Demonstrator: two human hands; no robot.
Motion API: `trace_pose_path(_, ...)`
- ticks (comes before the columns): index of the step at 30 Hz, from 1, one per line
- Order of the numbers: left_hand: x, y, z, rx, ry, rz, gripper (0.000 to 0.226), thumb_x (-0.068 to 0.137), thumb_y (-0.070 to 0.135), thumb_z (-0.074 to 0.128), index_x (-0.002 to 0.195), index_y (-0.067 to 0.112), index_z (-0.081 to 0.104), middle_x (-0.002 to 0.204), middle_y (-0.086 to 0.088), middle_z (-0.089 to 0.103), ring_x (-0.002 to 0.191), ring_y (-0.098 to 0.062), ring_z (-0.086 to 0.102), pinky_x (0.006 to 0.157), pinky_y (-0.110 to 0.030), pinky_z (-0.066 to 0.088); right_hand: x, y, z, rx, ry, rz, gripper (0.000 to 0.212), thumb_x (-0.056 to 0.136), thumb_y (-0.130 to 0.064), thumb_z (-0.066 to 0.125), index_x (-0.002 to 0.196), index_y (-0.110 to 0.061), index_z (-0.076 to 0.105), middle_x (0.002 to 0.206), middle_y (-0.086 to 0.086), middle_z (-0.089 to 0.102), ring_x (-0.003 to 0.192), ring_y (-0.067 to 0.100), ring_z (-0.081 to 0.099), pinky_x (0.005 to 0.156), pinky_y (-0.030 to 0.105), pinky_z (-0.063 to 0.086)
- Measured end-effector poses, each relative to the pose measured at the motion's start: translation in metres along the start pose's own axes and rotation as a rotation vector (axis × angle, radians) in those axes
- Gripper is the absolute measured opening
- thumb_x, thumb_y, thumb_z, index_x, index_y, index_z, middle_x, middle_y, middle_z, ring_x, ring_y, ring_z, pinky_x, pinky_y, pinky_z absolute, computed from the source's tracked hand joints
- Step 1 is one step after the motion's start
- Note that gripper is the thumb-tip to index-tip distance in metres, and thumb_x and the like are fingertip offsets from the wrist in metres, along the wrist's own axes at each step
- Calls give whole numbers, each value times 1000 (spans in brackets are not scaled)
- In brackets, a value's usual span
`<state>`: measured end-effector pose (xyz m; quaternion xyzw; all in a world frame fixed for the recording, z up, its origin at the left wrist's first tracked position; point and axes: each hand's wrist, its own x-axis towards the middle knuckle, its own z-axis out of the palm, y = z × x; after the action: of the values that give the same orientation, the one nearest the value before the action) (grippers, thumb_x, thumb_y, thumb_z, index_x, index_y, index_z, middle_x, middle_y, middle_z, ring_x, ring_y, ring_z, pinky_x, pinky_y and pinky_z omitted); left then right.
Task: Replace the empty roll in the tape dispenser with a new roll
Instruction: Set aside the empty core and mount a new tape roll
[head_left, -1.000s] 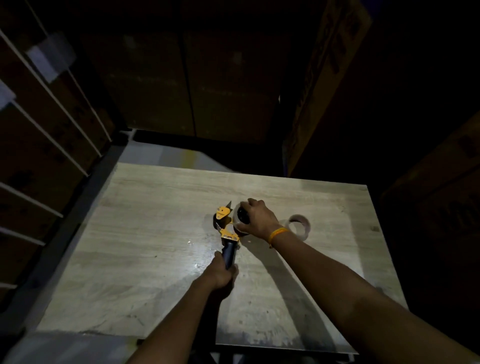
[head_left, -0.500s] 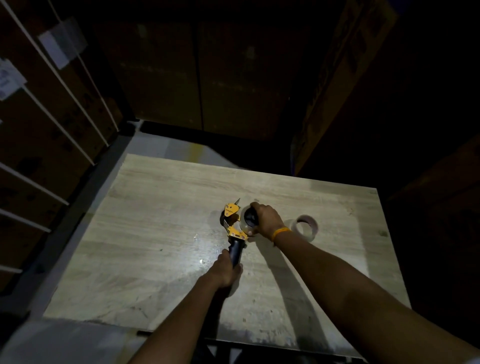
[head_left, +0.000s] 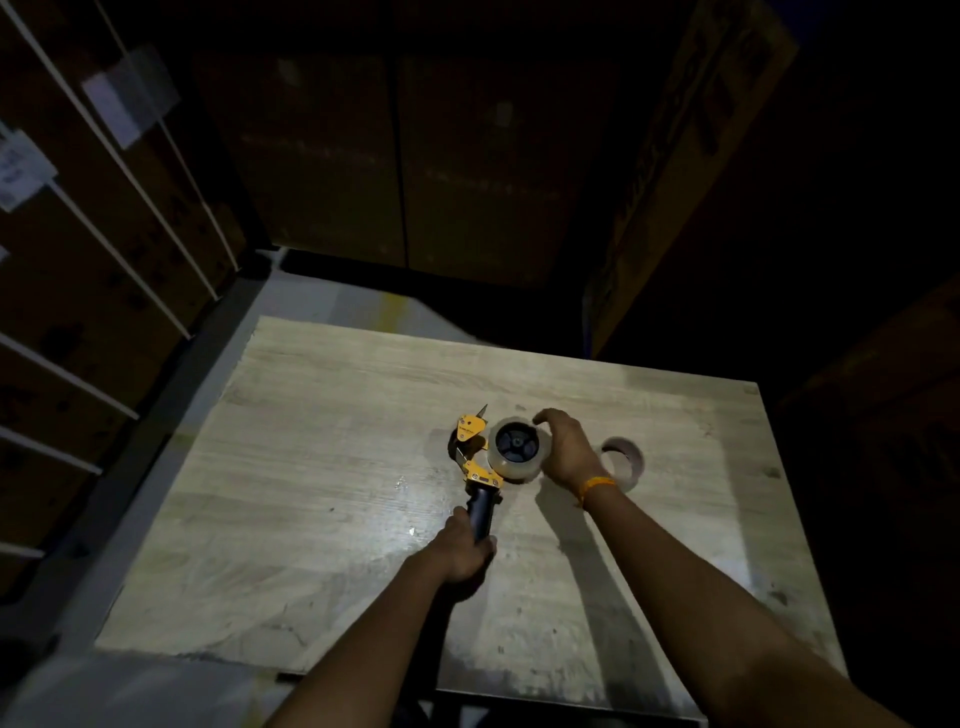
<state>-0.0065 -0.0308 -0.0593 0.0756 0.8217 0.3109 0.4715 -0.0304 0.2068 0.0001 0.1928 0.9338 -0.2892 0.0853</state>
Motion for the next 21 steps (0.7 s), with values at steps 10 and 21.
trace_pose_path(10,9,-4,-1,43,-34,10,85,98,52,59,157,5,18,162,-19,33,145,-37,42,116,-48,41,-29,20,9,-58,113,-53,43,77,-15,81,118,-16,68,121,9,58,116,30,49,88,31,44)
trace_pose_path(21,10,-3,-1,60,-27,-8,78,99,49,60,153,8,22,159,-17,37,143,-37,45,116,-49,43,-14,-18,4,-518,48,-296,26,84,-15,72,110,-16,77,108,10,62,107,33,52,73,41,51)
